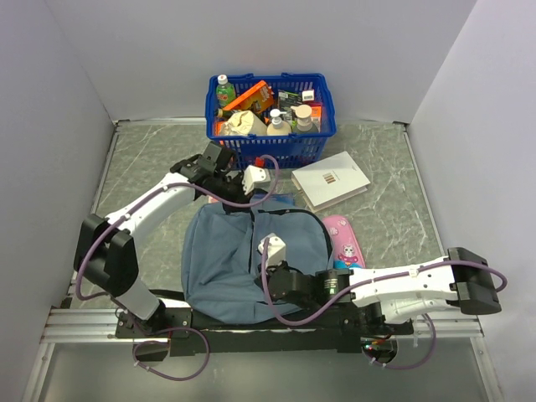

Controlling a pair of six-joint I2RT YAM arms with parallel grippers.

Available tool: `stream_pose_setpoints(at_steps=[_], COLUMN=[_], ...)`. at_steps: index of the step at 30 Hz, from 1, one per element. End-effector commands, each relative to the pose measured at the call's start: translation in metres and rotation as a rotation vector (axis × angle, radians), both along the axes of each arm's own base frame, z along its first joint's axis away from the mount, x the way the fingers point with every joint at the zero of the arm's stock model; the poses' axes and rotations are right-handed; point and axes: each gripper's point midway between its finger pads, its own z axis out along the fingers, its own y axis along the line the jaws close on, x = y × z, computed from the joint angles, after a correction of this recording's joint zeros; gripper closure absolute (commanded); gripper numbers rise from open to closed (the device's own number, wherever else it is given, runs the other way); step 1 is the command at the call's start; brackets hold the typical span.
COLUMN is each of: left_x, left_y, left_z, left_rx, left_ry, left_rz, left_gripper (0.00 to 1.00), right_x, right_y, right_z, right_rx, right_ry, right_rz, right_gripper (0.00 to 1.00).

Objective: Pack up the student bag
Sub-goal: Zip the student bag at the center of the board.

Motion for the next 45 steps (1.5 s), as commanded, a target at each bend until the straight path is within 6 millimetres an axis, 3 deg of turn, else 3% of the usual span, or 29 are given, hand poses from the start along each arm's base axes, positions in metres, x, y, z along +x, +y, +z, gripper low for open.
stream_pose_setpoints(at_steps=[1,6,9,12,13,14,16,17,18,20,21,22,23,24,26,27,30,33,35,41,45], left_x=[0.066,0.114,0.126,0.118,0.113,0.102,0.092,0.079,0.075,0.062,0.054,0.049,0.043,0.034,0.030,0.020,0.009,-0.013,-0.013,-0.033,-0.037], left_y=[0.003,0.027,0.031,0.021,0.019,0.019,0.016,0.019,0.021,0.027,0.032,0.038,0.044,0.052,0.072,0.083,0.113,0.134,0.141,0.150,0.160], left_z=[0.041,0.032,0.035,0.043,0.046,0.043,0.055,0.057,0.061,0.075,0.070,0.070,0.072,0.059,0.046,0.028,0.000,-0.020,-0.018,-0.050,-0.072], left_rx=[-0.073,-0.009,-0.030,-0.074,-0.086,-0.072,-0.092,-0.076,-0.081,-0.109,-0.106,-0.103,-0.096,-0.057,-0.011,0.035,0.104,0.142,0.126,0.166,0.211], left_ry=[-0.215,-0.300,-0.294,-0.251,-0.222,-0.173,-0.117,-0.071,-0.060,-0.049,-0.020,-0.007,-0.012,0.024,0.048,0.098,0.194,0.288,0.244,0.272,0.249], left_rz=[0.124,0.335,0.392,0.350,0.347,0.333,0.324,0.322,0.321,0.321,0.326,0.329,0.331,0.339,0.391,0.401,0.460,0.486,0.509,0.516,0.541], left_gripper=[0.99,0.99,0.99,0.95,0.79,0.71,0.54,0.51,0.49,0.42,0.40,0.33,0.31,0.30,0.27,0.26,0.04,0.04,0.04,0.04,0.04], right_x=[-0.020,-0.024,-0.024,-0.014,-0.007,-0.004,0.009,0.014,0.022,0.040,0.046,0.055,0.075,0.085,0.101,0.120,0.133,0.136,0.135,0.141,0.153], right_y=[0.008,0.014,0.018,0.023,0.025,0.030,0.031,0.031,0.028,0.017,0.008,-0.005,-0.024,-0.036,-0.068,-0.090,-0.129,-0.152,-0.155,-0.148,-0.166], right_z=[0.012,0.012,0.013,0.020,0.023,0.031,0.037,0.045,0.054,0.070,0.085,0.085,0.096,0.096,0.079,0.075,0.049,0.031,0.022,0.002,-0.007], right_rx=[0.065,0.053,0.039,0.030,0.036,0.047,0.055,0.066,0.083,0.099,0.130,0.101,0.111,0.096,0.023,0.010,-0.114,-0.213,-0.206,-0.197,-0.288], right_ry=[0.033,0.024,0.014,-0.009,-0.010,-0.019,-0.028,-0.034,-0.039,-0.055,-0.073,-0.086,-0.100,-0.098,-0.043,-0.026,0.016,0.044,0.071,0.142,0.147], right_rz=[0.104,0.148,0.160,0.123,0.104,0.103,0.074,0.058,0.038,-0.014,-0.032,-0.066,-0.134,-0.170,-0.245,-0.328,-0.404,-0.427,-0.397,-0.363,-0.425], right_gripper=[1.00,1.00,1.00,0.98,0.90,0.75,0.57,0.43,0.38,0.30,0.29,0.27,0.25,0.24,0.23,0.23,0.21,0.17,0.15,0.14,0.15])
